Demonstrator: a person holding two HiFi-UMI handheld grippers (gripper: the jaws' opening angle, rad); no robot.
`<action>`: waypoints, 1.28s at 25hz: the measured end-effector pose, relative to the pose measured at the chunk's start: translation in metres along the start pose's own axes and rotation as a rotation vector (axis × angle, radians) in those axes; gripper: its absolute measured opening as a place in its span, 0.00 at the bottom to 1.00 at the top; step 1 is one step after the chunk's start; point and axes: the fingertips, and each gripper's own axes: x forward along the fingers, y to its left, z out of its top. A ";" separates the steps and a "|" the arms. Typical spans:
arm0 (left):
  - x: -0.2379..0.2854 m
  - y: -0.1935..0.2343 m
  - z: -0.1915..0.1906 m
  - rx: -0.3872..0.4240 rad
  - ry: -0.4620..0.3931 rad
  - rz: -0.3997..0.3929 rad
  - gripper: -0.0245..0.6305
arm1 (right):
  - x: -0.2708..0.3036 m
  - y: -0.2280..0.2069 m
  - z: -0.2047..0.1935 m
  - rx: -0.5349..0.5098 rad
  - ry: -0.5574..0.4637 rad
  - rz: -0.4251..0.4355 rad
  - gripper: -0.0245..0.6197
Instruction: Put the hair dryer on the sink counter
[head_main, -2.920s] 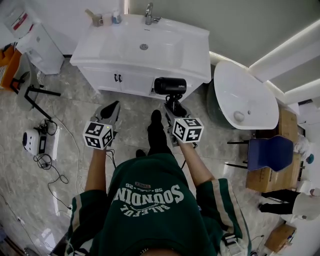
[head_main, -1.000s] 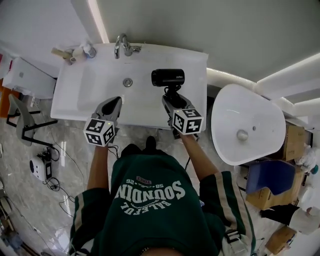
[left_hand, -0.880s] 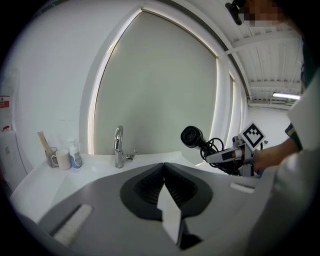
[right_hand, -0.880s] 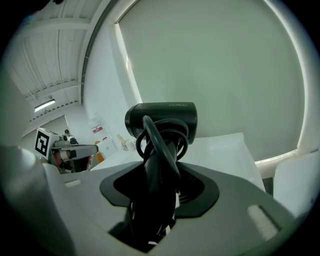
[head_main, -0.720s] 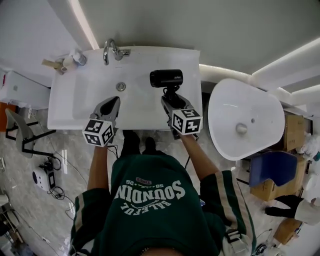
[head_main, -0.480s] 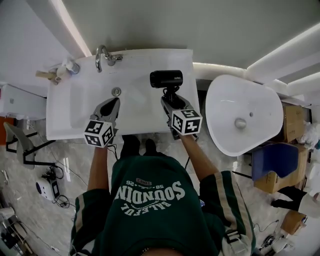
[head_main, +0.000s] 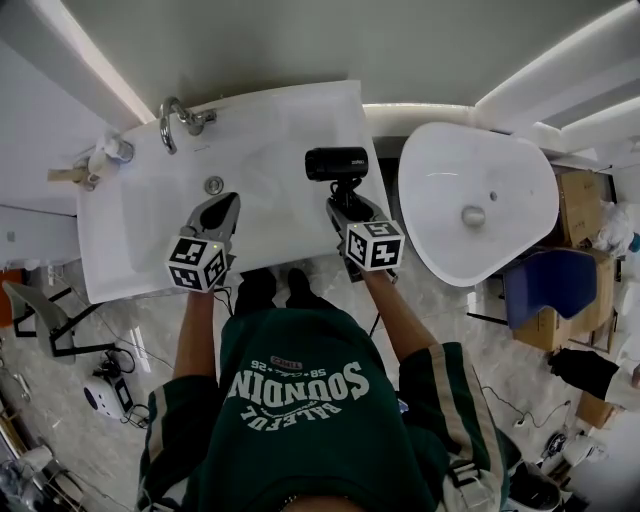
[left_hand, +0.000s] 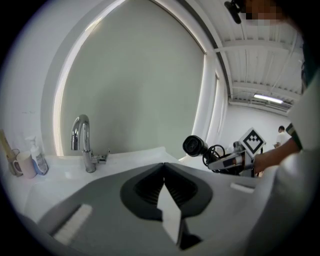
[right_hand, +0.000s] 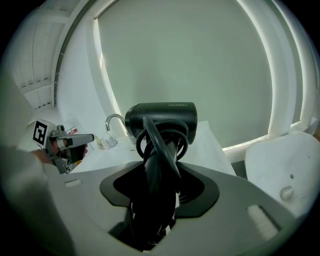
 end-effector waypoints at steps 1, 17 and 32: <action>0.002 0.000 -0.001 -0.001 0.004 -0.006 0.12 | 0.000 -0.003 -0.004 0.004 0.009 -0.008 0.33; -0.002 0.023 -0.021 -0.025 0.041 0.026 0.12 | 0.052 -0.045 -0.029 0.000 0.150 -0.063 0.32; -0.020 0.071 -0.028 -0.074 0.059 0.114 0.12 | 0.143 -0.104 -0.023 0.037 0.282 -0.148 0.32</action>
